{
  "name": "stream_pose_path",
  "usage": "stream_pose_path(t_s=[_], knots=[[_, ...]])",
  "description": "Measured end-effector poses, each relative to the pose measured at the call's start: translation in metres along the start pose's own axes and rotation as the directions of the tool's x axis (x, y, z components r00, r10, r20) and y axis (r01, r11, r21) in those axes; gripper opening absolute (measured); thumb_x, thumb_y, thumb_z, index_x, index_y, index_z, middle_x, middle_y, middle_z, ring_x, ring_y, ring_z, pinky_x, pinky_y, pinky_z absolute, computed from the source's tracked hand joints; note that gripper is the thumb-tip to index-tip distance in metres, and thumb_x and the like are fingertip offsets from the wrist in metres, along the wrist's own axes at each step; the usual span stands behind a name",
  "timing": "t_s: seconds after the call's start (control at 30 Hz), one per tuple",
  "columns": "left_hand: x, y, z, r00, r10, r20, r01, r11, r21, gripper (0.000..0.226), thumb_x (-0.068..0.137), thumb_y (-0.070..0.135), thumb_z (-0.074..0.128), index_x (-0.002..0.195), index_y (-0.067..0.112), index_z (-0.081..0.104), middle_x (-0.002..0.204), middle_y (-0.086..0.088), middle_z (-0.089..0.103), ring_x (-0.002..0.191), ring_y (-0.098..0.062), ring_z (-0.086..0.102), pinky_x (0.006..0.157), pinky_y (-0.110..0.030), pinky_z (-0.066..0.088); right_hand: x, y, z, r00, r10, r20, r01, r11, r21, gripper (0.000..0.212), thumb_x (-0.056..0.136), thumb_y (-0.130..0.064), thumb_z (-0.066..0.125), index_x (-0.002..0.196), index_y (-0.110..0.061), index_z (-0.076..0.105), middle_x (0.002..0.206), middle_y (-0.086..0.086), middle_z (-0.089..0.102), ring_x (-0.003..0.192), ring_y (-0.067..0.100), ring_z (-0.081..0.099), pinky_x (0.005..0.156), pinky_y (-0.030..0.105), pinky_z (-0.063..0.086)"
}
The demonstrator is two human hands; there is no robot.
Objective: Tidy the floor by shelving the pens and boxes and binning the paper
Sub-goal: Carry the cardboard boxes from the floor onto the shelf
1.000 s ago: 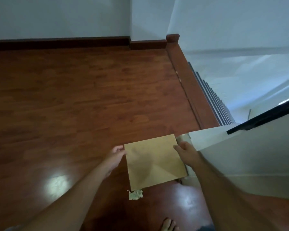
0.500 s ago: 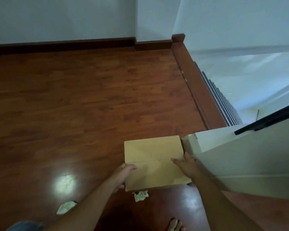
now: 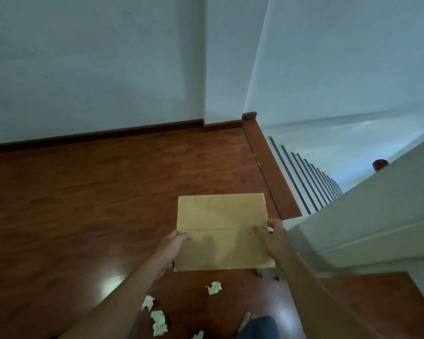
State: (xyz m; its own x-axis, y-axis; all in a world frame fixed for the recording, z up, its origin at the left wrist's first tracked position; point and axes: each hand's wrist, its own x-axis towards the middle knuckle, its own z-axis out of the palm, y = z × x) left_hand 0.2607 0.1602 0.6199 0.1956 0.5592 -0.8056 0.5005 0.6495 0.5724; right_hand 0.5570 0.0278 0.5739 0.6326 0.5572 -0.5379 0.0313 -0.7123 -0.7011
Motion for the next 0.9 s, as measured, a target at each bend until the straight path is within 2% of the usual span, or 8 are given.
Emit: stream_pose_path(t_s=[0.1, 0.17, 0.23, 0.33, 0.5, 0.67, 0.8, 0.9], knots=[[-0.050, 0.023, -0.032, 0.997, 0.062, -0.041, -0.060, 0.997, 0.044, 0.055, 0.080, 0.057, 0.077, 0.121, 0.022, 0.072, 0.118, 0.000, 0.078, 0.103, -0.022, 0.074, 0.090, -0.042, 0.058, -0.059, -0.051, -0.029, 0.999, 0.035, 0.019, -0.037, 0.997, 0.072, 0.072, 0.081, -0.048, 0.088, 0.129, -0.015, 0.047, 0.125, 0.003, 0.057, 0.109, 0.023, 0.065, 0.084, 0.041, 0.057], [-0.062, 0.024, -0.059, 0.994, 0.107, -0.037, -0.104, 0.993, 0.061, 0.073, 0.067, 0.067, 0.078, 0.128, 0.028, 0.070, 0.121, 0.000, 0.079, 0.106, -0.025, 0.076, 0.098, -0.051, 0.061, -0.091, -0.074, -0.045, 0.999, 0.045, 0.012, -0.046, 0.995, 0.087, 0.081, 0.072, -0.068, 0.087, 0.119, -0.009, 0.056, 0.114, 0.004, 0.066, 0.102, 0.023, 0.070, 0.073, 0.034, 0.056], [-0.092, 0.032, -0.078, 0.991, 0.122, -0.057, -0.119, 0.991, 0.063, 0.062, 0.067, 0.066, 0.075, 0.119, 0.031, 0.071, 0.114, -0.002, 0.079, 0.104, -0.027, 0.076, 0.092, -0.048, 0.060, -0.120, -0.092, -0.055, 1.000, 0.002, -0.012, -0.001, 0.999, 0.043, 0.085, 0.071, -0.082, 0.076, 0.108, -0.008, 0.059, 0.096, 0.000, 0.067, 0.084, 0.017, 0.067, 0.063, 0.026, 0.050], [-0.160, 0.042, -0.091, 0.986, 0.145, -0.087, -0.141, 0.989, 0.050, 0.037, 0.072, 0.064, 0.073, 0.097, 0.036, 0.071, 0.110, -0.006, 0.076, 0.102, -0.031, 0.072, 0.079, -0.044, 0.052, -0.179, -0.111, -0.059, 1.000, 0.000, -0.009, 0.001, 0.999, 0.051, 0.055, 0.090, -0.060, 0.070, 0.110, -0.011, 0.057, 0.099, -0.001, 0.065, 0.085, 0.010, 0.062, 0.059, 0.023, 0.042], [-0.206, 0.043, -0.117, 0.964, 0.266, -0.023, -0.262, 0.960, 0.097, 0.030, 0.088, 0.055, 0.070, 0.095, 0.025, 0.072, 0.107, -0.006, 0.075, 0.104, -0.030, 0.070, 0.078, -0.043, 0.048, -0.237, -0.097, -0.050, 0.995, -0.026, -0.101, 0.034, 0.996, 0.080, 0.064, 0.080, -0.068, 0.069, 0.105, -0.012, 0.050, 0.098, 0.000, 0.053, 0.085, 0.014, 0.057, 0.057, 0.018, 0.045], [-0.227, 0.030, -0.147, 0.939, 0.314, 0.138, -0.337, 0.920, 0.198, 0.037, 0.085, 0.059, 0.070, 0.094, 0.023, 0.071, 0.106, -0.003, 0.077, 0.108, -0.029, 0.069, 0.079, -0.045, 0.044, -0.332, -0.087, -0.027, 0.968, 0.109, -0.226, -0.061, 0.976, 0.207, 0.062, 0.094, -0.053, 0.071, 0.128, -0.007, 0.047, 0.106, -0.008, 0.052, 0.103, 0.019, 0.064, 0.082, 0.038, 0.058], [-0.253, 0.025, -0.152, 0.911, 0.311, 0.270, -0.378, 0.892, 0.247, 0.033, 0.081, 0.062, 0.067, 0.088, 0.030, 0.071, 0.107, -0.004, 0.077, 0.108, -0.031, 0.071, 0.081, -0.047, 0.051, -0.401, -0.083, -0.020, 0.929, 0.165, -0.333, -0.065, 0.954, 0.293, 0.043, 0.100, -0.041, 0.070, 0.118, -0.008, 0.051, 0.108, -0.003, 0.051, 0.103, 0.018, 0.062, 0.087, 0.040, 0.058], [-0.270, 0.018, -0.143, 0.883, 0.323, 0.341, -0.427, 0.854, 0.298, 0.035, 0.077, 0.063, 0.066, 0.087, 0.030, 0.071, 0.105, -0.004, 0.078, 0.107, -0.032, 0.071, 0.086, -0.052, 0.056, -0.443, -0.062, -0.020, 0.887, 0.232, -0.400, -0.080, 0.929, 0.361, 0.062, 0.097, -0.047, 0.071, 0.132, -0.005, 0.042, 0.123, 0.001, 0.047, 0.114, 0.022, 0.060, 0.097, 0.043, 0.056]])
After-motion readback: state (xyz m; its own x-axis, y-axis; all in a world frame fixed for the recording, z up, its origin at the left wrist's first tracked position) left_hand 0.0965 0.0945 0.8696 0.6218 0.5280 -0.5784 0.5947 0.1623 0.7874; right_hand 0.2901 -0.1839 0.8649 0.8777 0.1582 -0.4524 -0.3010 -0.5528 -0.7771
